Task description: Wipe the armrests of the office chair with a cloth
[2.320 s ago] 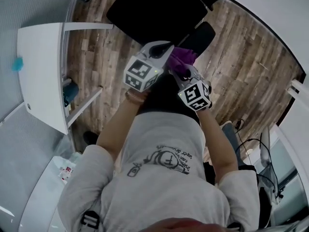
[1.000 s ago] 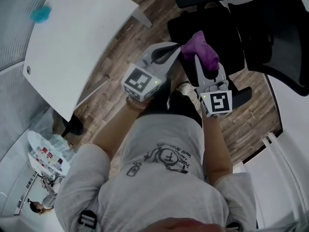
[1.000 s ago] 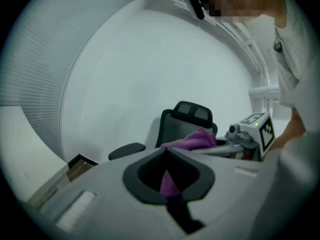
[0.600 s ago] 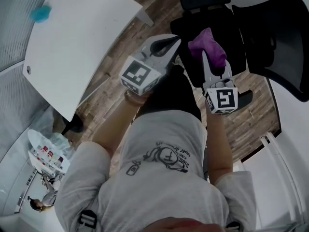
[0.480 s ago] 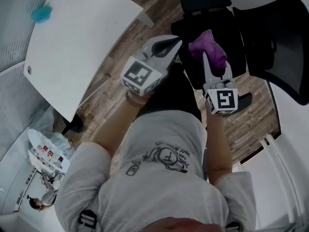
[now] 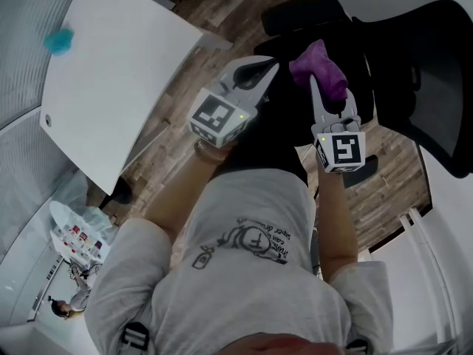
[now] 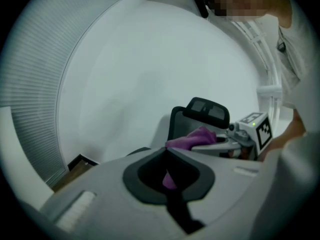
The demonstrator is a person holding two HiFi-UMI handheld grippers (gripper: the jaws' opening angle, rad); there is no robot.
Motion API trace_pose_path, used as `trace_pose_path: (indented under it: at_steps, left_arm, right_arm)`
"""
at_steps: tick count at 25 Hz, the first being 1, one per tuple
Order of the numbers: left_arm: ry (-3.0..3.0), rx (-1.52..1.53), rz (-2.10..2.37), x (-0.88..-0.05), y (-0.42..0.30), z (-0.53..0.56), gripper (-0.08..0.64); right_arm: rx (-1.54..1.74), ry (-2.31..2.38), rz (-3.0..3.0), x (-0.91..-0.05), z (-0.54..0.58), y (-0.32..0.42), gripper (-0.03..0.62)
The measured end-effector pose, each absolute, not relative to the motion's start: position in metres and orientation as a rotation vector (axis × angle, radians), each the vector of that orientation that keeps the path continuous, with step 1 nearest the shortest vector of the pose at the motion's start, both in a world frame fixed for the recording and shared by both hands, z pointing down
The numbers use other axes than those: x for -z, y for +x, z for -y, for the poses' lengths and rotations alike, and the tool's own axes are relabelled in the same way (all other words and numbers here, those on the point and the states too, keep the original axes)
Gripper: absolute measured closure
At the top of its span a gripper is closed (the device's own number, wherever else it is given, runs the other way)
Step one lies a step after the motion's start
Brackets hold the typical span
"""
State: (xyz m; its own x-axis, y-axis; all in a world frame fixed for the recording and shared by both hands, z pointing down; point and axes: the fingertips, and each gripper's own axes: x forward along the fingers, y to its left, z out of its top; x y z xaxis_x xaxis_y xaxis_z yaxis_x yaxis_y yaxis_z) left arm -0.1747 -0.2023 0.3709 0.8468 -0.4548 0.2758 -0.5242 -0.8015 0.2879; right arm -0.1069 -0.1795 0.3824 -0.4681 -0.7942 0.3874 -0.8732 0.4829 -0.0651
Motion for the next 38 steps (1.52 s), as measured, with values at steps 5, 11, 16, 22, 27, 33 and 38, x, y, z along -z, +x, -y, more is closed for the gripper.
trace_pose_path:
  at_steps: [5,11,16,22,27,33,38]
  left_arm:
    - [2.655,-0.289,0.741,-0.376,-0.143,0.238,0.558]
    - [2.634,-0.271,0.786,-0.381,-0.125,0.276,0.558]
    - [2.636,-0.242,0.779,-0.389,-0.110,0.296,0.558]
    - [2.652,-0.268,0.735,-0.402,-0.112,0.316,0.558]
    - [2.639,-0.315,0.692,-0.426,-0.114,0.332,0.558]
    - [2.642,-0.353,0.621,-0.442,-0.104,0.355,0.558]
    - [2.643,-0.355,0.603,-0.448,-0.100,0.373,0.558]
  right_arm:
    - [-0.357,1.392,2.422,-0.384,0.217,-0.073,0.566]
    - [-0.337,1.324,2.385,-0.398,0.258,-0.045,0.565]
    - [-0.318,1.319,2.332,-0.412,0.281,-0.026,0.566]
    - [-0.293,1.321,2.242,-0.424,0.306,-0.016,0.565]
    - [-0.272,1.333,2.140,-0.438,0.330,-0.003,0.565]
    - [-0.199,1.311,1.947,-0.465,0.369,0.014,0.565]
    - [-0.245,1.212,1.918,-0.505,0.394,-0.001,0.565]
